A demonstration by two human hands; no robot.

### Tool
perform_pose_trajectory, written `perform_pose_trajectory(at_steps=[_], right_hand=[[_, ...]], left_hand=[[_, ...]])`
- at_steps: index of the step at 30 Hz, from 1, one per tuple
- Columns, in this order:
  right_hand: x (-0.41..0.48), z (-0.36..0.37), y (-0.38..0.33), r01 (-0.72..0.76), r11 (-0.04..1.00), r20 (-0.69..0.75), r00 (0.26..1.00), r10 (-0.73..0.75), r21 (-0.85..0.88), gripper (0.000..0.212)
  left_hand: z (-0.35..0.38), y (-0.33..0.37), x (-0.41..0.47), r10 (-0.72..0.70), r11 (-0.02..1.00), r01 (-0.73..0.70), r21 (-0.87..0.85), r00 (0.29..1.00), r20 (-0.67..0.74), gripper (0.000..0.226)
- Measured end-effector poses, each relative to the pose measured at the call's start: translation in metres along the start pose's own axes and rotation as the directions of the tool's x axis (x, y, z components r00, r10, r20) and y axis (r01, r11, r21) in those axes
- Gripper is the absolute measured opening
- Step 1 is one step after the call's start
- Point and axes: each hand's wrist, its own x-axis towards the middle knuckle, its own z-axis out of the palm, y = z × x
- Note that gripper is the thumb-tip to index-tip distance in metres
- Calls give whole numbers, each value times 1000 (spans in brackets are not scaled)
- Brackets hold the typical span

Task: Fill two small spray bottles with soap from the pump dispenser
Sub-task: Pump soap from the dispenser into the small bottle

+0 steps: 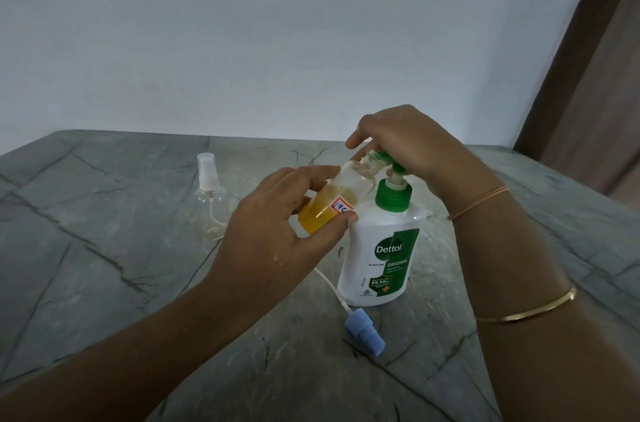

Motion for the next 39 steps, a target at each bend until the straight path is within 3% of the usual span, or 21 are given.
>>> perform_pose_trajectory(at_steps=[5, 10, 18, 23, 31, 39], right_hand=[[-2, 3, 1, -112, 988, 128, 984, 125, -109, 36], [-5, 6, 2, -124, 984, 166, 976, 144, -125, 38], [1, 4, -1, -15, 998, -6, 1000, 15, -59, 28], [1, 3, -2, 9, 1000, -25, 1000, -9, -24, 27], [-4, 3, -2, -105, 991, 129, 985, 115, -84, 37], [-7, 5, -2, -120, 988, 144, 980, 134, -102, 40]], left_hand=[[1, -2, -2, -11, 1000, 11, -18, 1000, 16, 40], [2, -4, -5, -23, 999, 24, -26, 999, 29, 39], [0, -2, -2, -55, 997, 56, -45, 998, 24, 44], [-1, -2, -3, -46, 998, 47, -50, 999, 20, 44], [0, -2, -4, -45, 997, 46, -54, 999, 30, 44], [1, -2, -6, -45, 998, 46, -44, 998, 32, 43]])
